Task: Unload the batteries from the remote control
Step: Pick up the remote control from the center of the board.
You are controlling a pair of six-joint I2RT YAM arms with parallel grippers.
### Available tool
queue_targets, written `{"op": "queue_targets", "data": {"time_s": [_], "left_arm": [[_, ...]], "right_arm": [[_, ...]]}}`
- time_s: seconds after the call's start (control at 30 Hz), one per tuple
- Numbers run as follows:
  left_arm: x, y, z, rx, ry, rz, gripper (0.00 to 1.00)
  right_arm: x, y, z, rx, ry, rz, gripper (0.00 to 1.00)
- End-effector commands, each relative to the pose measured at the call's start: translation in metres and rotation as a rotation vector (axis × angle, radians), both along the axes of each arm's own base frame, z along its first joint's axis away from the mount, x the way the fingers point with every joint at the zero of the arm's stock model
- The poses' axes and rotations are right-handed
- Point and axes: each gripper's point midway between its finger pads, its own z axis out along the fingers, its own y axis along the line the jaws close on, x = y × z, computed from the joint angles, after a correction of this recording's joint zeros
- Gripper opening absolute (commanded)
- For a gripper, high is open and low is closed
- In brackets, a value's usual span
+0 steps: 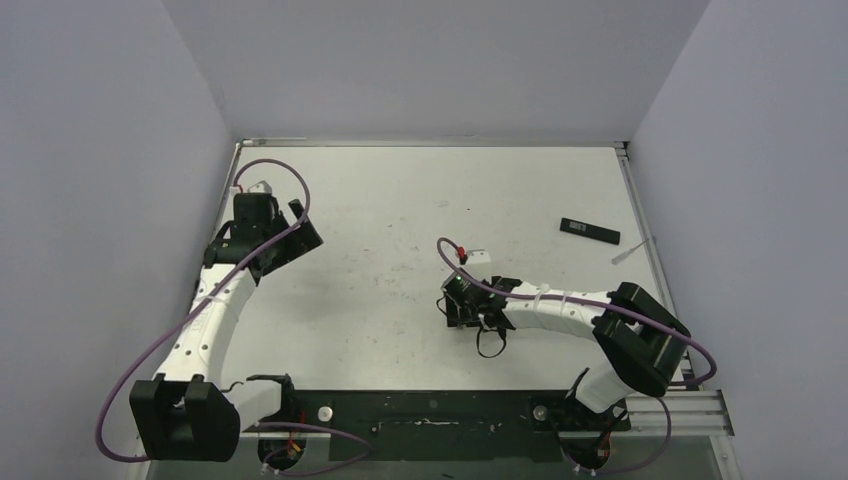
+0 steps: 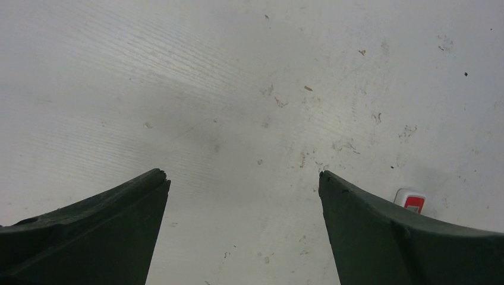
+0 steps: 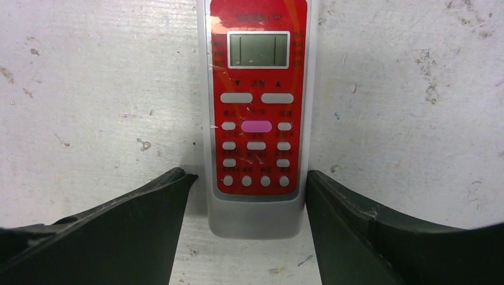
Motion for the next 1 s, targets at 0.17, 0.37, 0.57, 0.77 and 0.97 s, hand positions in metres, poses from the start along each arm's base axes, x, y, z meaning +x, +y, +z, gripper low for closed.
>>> {"op": "queue_targets", "data": {"time_s": [0.17, 0.37, 0.57, 0.77, 0.97], "left_arm": [[0.006, 0.009, 0.028, -0.024, -0.102, 0.029, 0.97], [0.004, -0.019, 0.041, -0.132, -0.216, -0.099, 0.97], [0.004, -0.043, 0.037, -0.256, -0.211, -0.179, 0.97], [0.005, -0.063, 0.037, -0.379, -0.233, -0.227, 0.99], [0.0, -0.104, 0.042, -0.528, -0.236, -0.397, 1.0]], "right_arm": [[-0.003, 0.0, 0.002, -0.019, -0.01, 0.001, 0.67], [0.0, 0.003, 0.009, 0.025, -0.039, -0.005, 0.52], [0.003, 0.012, 0.022, 0.1, -0.084, 0.011, 0.32], [0.006, 0.029, 0.042, 0.191, -0.127, 0.094, 0.25], [-0.005, 0.065, 0.078, 0.401, -0.177, 0.287, 0.24]]}}
